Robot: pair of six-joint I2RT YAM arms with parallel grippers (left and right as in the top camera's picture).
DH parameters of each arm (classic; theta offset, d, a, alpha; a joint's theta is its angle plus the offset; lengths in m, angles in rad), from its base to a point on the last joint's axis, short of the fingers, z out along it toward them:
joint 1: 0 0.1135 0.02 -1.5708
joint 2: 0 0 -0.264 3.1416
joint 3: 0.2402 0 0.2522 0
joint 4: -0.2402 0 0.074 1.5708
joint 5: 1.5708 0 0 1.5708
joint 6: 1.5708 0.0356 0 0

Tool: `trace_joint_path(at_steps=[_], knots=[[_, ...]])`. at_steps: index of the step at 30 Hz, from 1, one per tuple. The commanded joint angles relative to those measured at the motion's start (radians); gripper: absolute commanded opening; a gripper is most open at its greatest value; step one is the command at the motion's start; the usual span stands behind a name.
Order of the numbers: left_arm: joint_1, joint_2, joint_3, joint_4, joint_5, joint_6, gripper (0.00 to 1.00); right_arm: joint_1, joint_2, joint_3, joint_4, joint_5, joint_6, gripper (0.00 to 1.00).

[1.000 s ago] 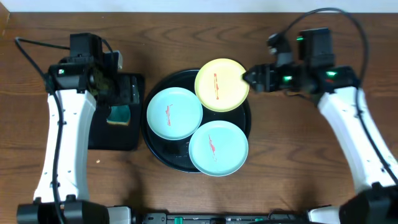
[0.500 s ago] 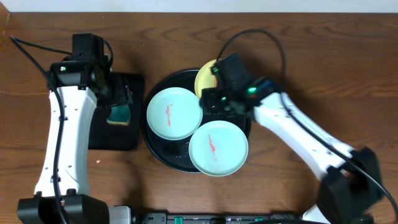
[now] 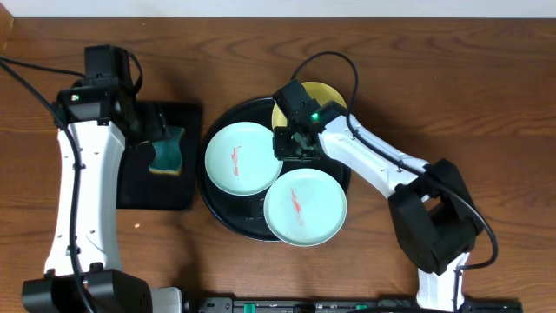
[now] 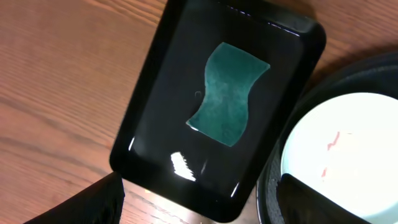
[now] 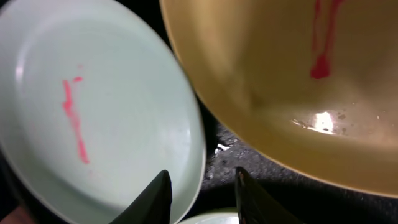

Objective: Clean dirty plates on tray and stack at the side
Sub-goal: 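Reach the right gripper to the upper mint plate's rim and grip it, then lower the left gripper onto the green sponge and grasp it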

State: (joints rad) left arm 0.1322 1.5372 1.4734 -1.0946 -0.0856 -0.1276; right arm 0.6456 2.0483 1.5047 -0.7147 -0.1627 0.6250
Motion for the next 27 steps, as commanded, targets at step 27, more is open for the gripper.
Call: trace_joint_path(at_steps=[27], knots=[[0.009, 0.141, 0.021, 0.008, -0.017, 0.043, 0.79, 0.065, 0.109, 0.019, 0.049, 0.072, -0.039, 0.01]])
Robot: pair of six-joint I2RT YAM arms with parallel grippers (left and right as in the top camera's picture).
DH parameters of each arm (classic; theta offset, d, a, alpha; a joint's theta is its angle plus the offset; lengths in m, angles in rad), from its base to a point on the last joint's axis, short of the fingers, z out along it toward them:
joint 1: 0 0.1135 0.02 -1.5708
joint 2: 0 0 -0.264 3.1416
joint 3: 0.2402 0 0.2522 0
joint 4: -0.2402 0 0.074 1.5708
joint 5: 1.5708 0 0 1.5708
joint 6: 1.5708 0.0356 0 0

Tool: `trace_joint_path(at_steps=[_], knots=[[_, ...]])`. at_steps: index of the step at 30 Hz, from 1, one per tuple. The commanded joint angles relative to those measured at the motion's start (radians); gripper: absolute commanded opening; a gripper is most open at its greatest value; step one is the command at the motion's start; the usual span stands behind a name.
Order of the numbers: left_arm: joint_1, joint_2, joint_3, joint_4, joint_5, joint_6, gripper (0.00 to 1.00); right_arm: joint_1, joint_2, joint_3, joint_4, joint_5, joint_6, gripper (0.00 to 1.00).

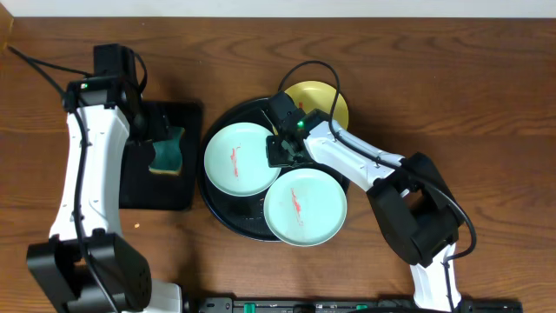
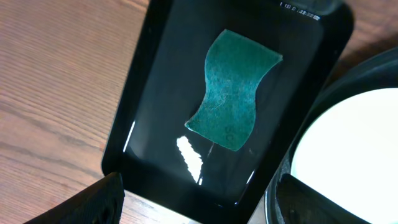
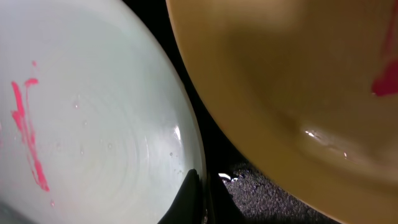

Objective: Clean dirty plates on tray and stack at the side
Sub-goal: 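Lower the left gripper onto the green sponge and grasp it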

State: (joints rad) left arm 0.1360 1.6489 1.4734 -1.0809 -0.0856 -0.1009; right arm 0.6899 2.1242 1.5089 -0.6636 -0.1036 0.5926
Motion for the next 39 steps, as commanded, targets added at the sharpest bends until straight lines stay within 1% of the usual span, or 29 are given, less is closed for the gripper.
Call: trace_joint_path(at_steps=[1, 4, 6, 9, 14, 24, 28, 33, 37, 39], knots=[[0.005, 0.040, 0.021, -0.005, -0.016, 0.018, 0.79, 0.021, 0.039, 0.014, -0.002, 0.013, -0.006, 0.01], [0.005, 0.080, 0.021, -0.003, -0.005, 0.039, 0.78, 0.021, 0.049, 0.014, -0.003, 0.013, -0.006, 0.01], [0.005, 0.109, 0.021, -0.002, 0.038, 0.090, 0.77, 0.021, 0.049, 0.014, -0.006, 0.013, -0.007, 0.01], [0.005, 0.159, 0.021, 0.002, 0.078, 0.148, 0.71, 0.021, 0.049, 0.014, -0.006, 0.013, -0.024, 0.01], [0.005, 0.247, 0.021, 0.017, 0.078, 0.212, 0.64, 0.021, 0.049, 0.014, -0.005, 0.008, -0.039, 0.01], [0.005, 0.380, 0.021, 0.084, 0.078, 0.225, 0.63, 0.022, 0.049, 0.014, -0.002, -0.006, -0.056, 0.01], [0.005, 0.407, 0.021, 0.109, 0.078, 0.225, 0.53, 0.022, 0.049, 0.014, -0.002, -0.006, -0.056, 0.01], [0.005, 0.429, 0.016, 0.141, 0.077, 0.224, 0.49, 0.022, 0.049, 0.014, -0.002, -0.006, -0.056, 0.01], [0.005, 0.441, 0.012, 0.160, 0.078, 0.224, 0.42, 0.022, 0.049, 0.014, -0.003, -0.006, -0.056, 0.01], [0.005, 0.442, 0.005, 0.172, 0.078, 0.224, 0.33, 0.022, 0.049, 0.014, -0.002, -0.006, -0.056, 0.01]])
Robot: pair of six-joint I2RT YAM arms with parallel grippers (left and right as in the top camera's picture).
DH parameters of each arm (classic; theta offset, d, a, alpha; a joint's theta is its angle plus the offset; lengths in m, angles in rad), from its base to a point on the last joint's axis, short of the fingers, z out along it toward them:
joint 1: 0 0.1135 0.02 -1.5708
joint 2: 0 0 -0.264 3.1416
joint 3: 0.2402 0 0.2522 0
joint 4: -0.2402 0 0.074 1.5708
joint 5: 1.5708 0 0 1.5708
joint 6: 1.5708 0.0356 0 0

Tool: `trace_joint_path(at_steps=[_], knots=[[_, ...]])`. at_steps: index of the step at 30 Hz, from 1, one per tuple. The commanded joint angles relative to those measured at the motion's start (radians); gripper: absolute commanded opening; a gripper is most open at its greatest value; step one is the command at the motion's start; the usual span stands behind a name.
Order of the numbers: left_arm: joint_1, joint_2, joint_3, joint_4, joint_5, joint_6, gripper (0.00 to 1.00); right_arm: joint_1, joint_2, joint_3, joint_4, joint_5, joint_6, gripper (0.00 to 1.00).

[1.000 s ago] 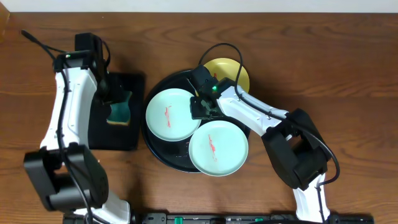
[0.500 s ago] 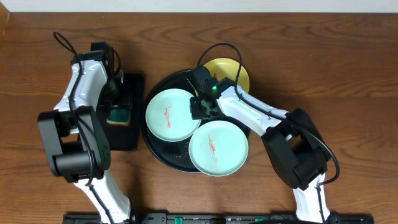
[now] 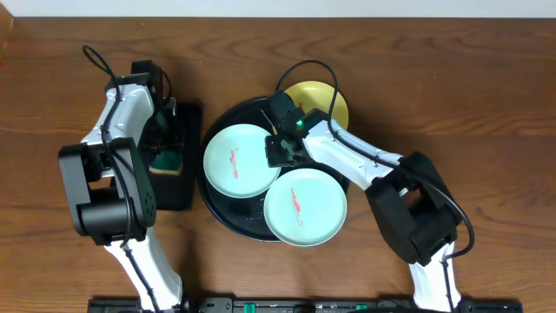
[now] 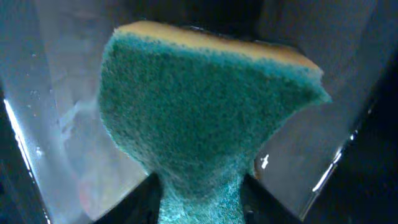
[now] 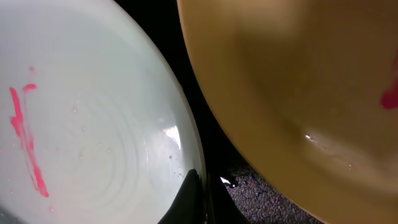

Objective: Clean dirty plates on tray and stack at the side
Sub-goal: 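Lower the left gripper onto the green sponge and grasp it, then scrub the held mint plate with the sponge in the left gripper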

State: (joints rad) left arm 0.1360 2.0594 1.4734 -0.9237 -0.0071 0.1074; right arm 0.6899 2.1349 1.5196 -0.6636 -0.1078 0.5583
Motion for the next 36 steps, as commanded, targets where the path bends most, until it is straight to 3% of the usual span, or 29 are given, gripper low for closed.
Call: trace_joint_path(at_steps=[1, 5, 12, 18, 26, 36], knots=[[0.005, 0.032, 0.001, 0.021, -0.001, 0.016, 0.28, 0.022, 0.039, 0.004, -0.002, -0.002, -0.022, 0.01], [0.005, 0.032, -0.013, 0.041, -0.001, 0.016, 0.08, 0.022, 0.039, 0.004, -0.002, -0.002, -0.022, 0.01], [0.005, 0.017, -0.008, 0.033, 0.000, -0.012, 0.07, 0.022, 0.039, 0.004, -0.002, -0.002, -0.021, 0.01], [0.005, -0.069, 0.085, -0.080, 0.014, -0.014, 0.07, 0.019, 0.039, 0.004, -0.002, -0.002, -0.021, 0.01], [-0.020, -0.217, 0.112, -0.116, 0.337, -0.040, 0.07, 0.018, 0.039, 0.004, 0.002, -0.025, -0.021, 0.01], [-0.183, -0.212, -0.009, -0.094, 0.354, -0.208, 0.07, 0.018, 0.039, 0.004, -0.002, -0.024, -0.021, 0.01]])
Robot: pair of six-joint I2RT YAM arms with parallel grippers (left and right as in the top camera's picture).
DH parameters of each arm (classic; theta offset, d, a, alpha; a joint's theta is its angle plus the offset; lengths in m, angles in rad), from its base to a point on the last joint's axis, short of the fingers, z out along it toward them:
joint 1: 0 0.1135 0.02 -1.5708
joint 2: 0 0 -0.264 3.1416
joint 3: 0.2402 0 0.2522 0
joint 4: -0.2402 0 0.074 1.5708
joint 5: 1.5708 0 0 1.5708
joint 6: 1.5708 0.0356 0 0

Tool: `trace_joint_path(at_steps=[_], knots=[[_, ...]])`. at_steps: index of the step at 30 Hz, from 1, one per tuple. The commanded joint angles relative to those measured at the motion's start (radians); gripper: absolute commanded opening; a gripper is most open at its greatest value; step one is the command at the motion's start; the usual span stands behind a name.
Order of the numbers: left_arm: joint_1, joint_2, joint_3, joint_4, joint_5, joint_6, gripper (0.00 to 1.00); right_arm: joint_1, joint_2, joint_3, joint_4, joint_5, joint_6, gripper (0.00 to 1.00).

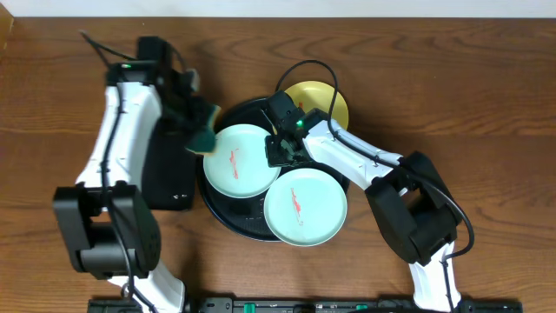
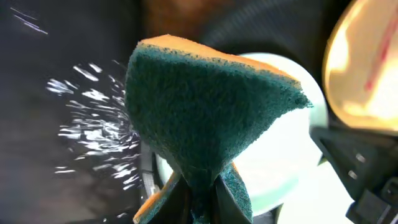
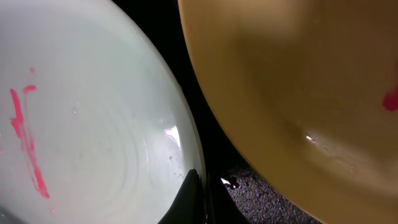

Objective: Clean dirty plates on tray and stack at the side
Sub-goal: 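Scrub the held mint plate with the sponge in the left gripper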

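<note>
A green sponge [image 1: 204, 130] [image 2: 205, 118] is pinched in my left gripper [image 2: 199, 202], which is shut on it. It hangs over the left rim of the round black tray [image 1: 228, 222]. Below it lies a mint plate [image 1: 236, 161] [image 3: 81, 124] streaked with red. My right gripper [image 3: 200, 200] [image 1: 280, 150] is shut on that plate's right rim. A second red-streaked mint plate [image 1: 304, 209] lies at the tray's front right. At the back right sits a yellow plate [image 1: 328, 100] [image 3: 298, 74] with a red smear.
A rectangular black tray [image 1: 167, 169], wet and glinting, sits left of the round tray. Brown wooden table [image 1: 486, 104] surrounds both. The right arm stretches across the table from the front right.
My left gripper lifted the sponge out of the rectangular tray and now holds it to the right, over the left mint plate's rim. The right gripper has not moved.
First the sponge lay in the rectangular tray under my open left gripper, and my right gripper stood open between the plates. Then the right gripper was shut on the left mint plate's rim. Later the left gripper was shut on the sponge, which is now over the plate.
</note>
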State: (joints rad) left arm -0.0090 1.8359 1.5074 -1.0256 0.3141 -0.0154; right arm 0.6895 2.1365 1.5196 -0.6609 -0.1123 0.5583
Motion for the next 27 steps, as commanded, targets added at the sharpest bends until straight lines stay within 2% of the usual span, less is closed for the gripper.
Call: trace_joint_path(at_steps=[1, 4, 6, 10, 17, 19, 21, 23, 27], knots=[[-0.055, 0.012, -0.064, 0.023, 0.021, -0.116, 0.07, 0.018, 0.037, 0.004, -0.004, -0.020, -0.021, 0.01], [-0.094, 0.014, -0.134, 0.087, -0.096, -0.235, 0.07, 0.018, 0.037, 0.004, -0.004, -0.020, -0.021, 0.01], [-0.113, 0.018, -0.186, 0.157, -0.134, -0.272, 0.07, 0.018, 0.037, 0.004, -0.004, -0.020, -0.021, 0.01], [-0.138, 0.031, -0.271, 0.277, -0.134, -0.284, 0.07, 0.018, 0.037, 0.004, -0.004, -0.020, -0.021, 0.01], [-0.156, 0.035, -0.326, 0.317, -0.129, -0.309, 0.07, 0.018, 0.037, 0.004, -0.003, -0.020, -0.020, 0.01], [-0.166, 0.035, -0.326, 0.304, -0.077, -0.301, 0.08, 0.018, 0.037, 0.004, -0.002, -0.020, -0.021, 0.01], [-0.184, 0.035, -0.326, 0.303, 0.057, -0.231, 0.08, 0.018, 0.037, 0.004, 0.000, -0.020, -0.021, 0.01], [-0.199, 0.035, -0.326, 0.307, 0.127, -0.190, 0.07, 0.018, 0.037, 0.004, 0.002, -0.020, -0.021, 0.01], [-0.223, 0.035, -0.326, 0.329, 0.122, -0.177, 0.07, 0.018, 0.037, 0.004, 0.003, -0.020, -0.021, 0.01]])
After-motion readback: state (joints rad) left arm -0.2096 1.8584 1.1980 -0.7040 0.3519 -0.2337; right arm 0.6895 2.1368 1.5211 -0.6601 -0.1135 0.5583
